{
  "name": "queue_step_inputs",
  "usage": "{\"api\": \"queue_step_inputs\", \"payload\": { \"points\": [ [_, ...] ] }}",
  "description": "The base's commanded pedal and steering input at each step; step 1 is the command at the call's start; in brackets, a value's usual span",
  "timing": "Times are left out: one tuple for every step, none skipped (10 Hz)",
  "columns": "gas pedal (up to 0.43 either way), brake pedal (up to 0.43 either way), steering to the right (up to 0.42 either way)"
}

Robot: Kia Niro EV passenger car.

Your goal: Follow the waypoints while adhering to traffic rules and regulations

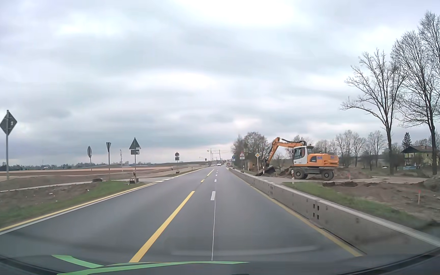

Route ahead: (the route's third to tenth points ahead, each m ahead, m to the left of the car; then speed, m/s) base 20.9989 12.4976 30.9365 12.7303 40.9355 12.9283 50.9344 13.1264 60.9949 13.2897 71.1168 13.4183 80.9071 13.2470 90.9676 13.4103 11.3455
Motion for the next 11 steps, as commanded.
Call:
{"api": "queue_step_inputs", "payload": {
  "points": [
    [0.079, 0.0, 0.002],
    [0.079, 0.0, 0.001],
    [0.079, 0.0, 0.001],
    [0.079, 0.0, 0.001],
    [0.079, 0.0, 0.001],
    [0.079, 0.0, 0.001],
    [0.079, 0.0, 0.001],
    [0.079, 0.0, 0.001],
    [0.079, 0.0, 0.001],
    [0.079, 0.0, 0.001],
    [0.079, 0.0, 0.001]
  ]
}}
